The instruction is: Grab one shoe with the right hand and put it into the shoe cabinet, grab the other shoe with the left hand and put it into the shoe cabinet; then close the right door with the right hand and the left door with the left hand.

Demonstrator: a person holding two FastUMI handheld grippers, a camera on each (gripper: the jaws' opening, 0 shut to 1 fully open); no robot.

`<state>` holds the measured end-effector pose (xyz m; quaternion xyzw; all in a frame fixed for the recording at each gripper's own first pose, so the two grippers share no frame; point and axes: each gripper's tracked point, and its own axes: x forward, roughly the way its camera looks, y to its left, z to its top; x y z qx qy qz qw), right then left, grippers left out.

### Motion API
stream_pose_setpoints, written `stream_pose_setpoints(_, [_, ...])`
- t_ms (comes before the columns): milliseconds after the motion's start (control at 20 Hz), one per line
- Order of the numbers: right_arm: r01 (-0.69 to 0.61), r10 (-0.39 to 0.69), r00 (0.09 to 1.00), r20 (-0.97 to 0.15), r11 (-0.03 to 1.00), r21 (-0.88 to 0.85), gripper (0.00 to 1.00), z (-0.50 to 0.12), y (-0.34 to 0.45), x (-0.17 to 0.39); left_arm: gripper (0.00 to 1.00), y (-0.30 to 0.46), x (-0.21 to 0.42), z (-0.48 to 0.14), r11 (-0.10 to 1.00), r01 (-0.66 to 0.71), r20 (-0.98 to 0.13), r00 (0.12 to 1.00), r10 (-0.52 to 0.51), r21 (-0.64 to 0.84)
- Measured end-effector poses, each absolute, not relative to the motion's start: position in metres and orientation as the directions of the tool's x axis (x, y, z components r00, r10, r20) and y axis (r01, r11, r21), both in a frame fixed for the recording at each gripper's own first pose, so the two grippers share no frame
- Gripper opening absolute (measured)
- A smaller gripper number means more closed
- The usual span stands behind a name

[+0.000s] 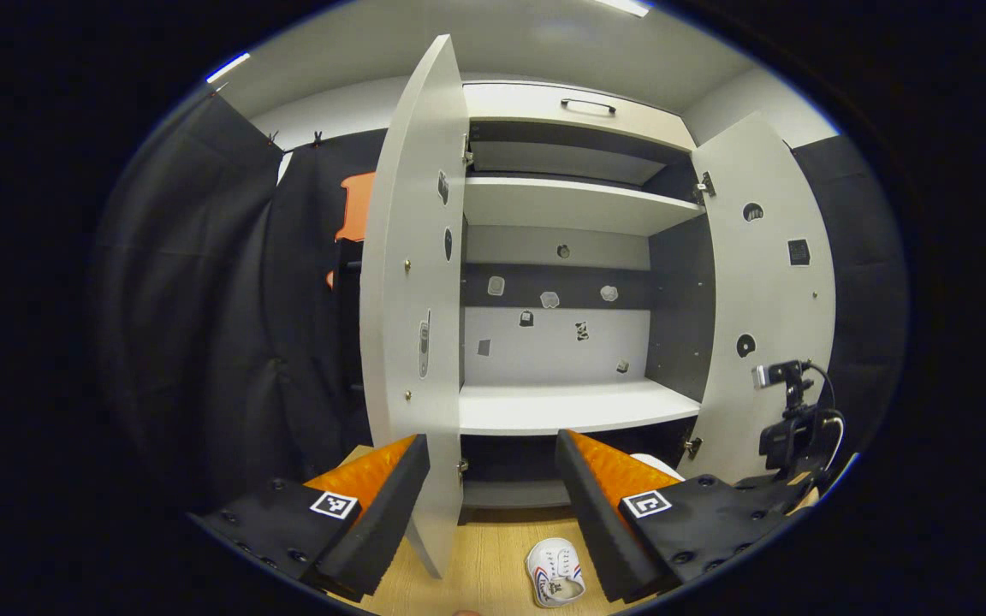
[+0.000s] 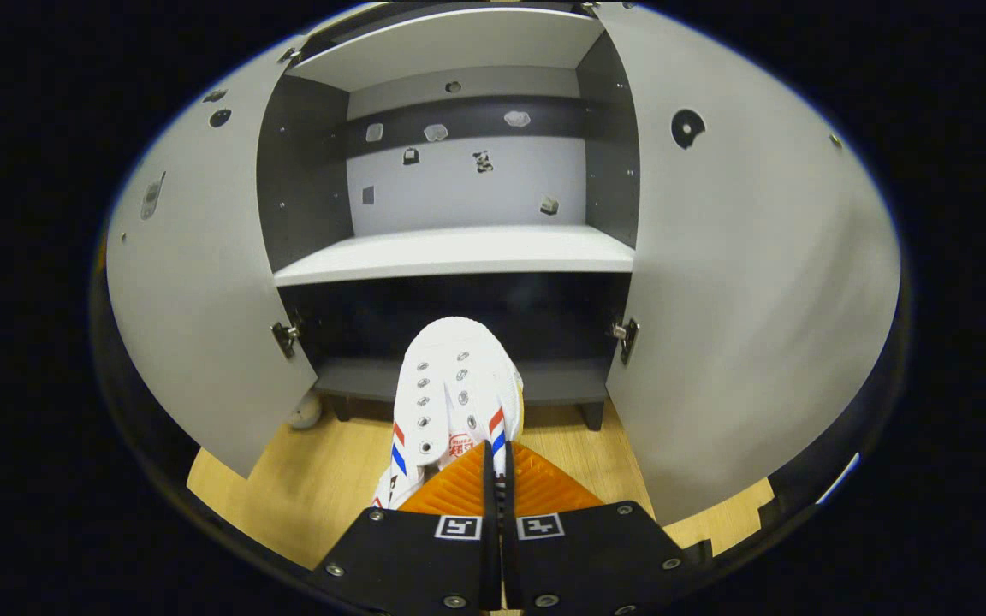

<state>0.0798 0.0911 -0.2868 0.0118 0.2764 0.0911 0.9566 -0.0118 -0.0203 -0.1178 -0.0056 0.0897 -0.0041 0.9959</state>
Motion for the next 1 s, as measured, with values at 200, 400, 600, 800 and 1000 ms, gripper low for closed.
stream_pose_setpoints(200, [-0.18, 0.203, 0.869, -0.451, 0.979, 0.095, 0.01, -0.224, 0.097, 0.095, 0.96, -0.019, -0.017, -0.121, 1.0, 0.002, -0.178, 0.984, -0.007, -0.03])
stream_pose_setpoints(400, [-0.167, 0.192, 0.901, -0.388, 0.981, 0.096, 0.0, -0.171, 0.085, 0.089, 0.94, -0.017, -0.023, -0.124, 1.0, 0.0, -0.181, 0.983, -0.005, -0.027])
stream_pose_setpoints(600, [-0.161, 0.184, 0.917, -0.353, 0.982, 0.095, 0.0, -0.12, 0.068, 0.086, 0.96, -0.016, -0.03, -0.129, 1.0, -0.003, -0.188, 0.982, -0.002, -0.029])
stream_pose_setpoints(800, [-0.158, 0.181, 0.924, -0.336, 0.983, 0.094, 0.0, -0.095, 0.06, 0.105, 0.96, -0.013, -0.032, -0.132, 1.0, -0.015, -0.199, 0.98, 0.011, -0.016])
stream_pose_setpoints(1000, [-0.15, 0.172, 0.923, -0.343, 0.985, 0.088, 0.0, -0.096, 0.072, 0.156, 0.96, -0.01, -0.033, -0.132, 0.999, -0.036, -0.201, 0.979, 0.033, -0.012])
